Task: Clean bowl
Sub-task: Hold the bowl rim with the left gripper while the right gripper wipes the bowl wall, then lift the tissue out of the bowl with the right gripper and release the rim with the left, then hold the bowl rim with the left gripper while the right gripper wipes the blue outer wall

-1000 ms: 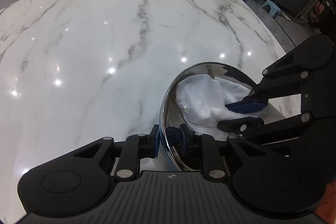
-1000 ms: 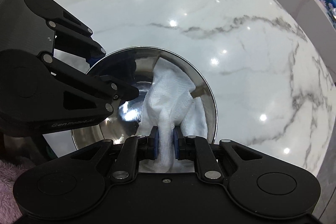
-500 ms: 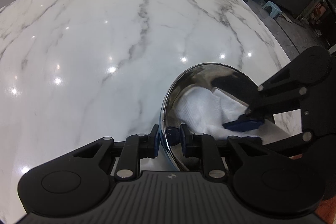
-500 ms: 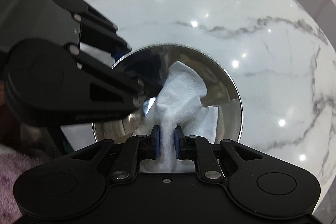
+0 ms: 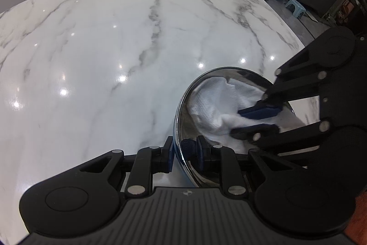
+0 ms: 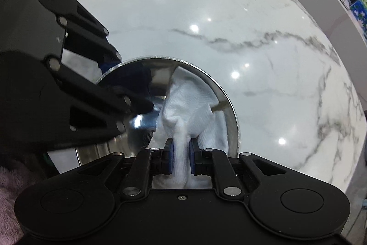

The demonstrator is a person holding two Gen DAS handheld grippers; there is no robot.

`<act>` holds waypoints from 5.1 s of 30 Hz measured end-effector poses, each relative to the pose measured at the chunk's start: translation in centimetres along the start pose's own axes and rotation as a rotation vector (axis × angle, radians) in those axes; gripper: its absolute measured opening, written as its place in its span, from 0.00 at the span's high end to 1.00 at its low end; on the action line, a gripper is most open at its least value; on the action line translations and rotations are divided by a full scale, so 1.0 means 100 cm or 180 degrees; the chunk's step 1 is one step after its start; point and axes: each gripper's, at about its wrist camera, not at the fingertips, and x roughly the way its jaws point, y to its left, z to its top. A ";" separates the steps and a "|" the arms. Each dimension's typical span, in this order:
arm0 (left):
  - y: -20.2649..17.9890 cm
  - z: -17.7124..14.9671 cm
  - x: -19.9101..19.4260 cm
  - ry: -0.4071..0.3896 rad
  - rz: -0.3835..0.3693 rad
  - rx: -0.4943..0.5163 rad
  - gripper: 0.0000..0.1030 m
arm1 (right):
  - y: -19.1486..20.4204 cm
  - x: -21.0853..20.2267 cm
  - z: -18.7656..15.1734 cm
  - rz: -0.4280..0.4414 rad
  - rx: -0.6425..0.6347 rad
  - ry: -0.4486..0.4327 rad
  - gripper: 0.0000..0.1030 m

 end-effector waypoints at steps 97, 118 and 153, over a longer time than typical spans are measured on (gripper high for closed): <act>-0.031 -0.005 -0.005 0.0276 0.0799 -0.0466 0.83 | -0.090 0.091 -0.222 0.3177 0.4802 -0.2324 0.88; -0.016 -0.014 -0.015 0.0358 0.0962 -0.0851 0.64 | -0.062 0.096 -0.232 0.2578 0.4577 -0.1949 0.90; 0.005 0.010 -0.012 0.0164 0.0927 -0.0957 0.91 | -0.108 0.145 -0.224 0.2990 0.4663 -0.2135 0.88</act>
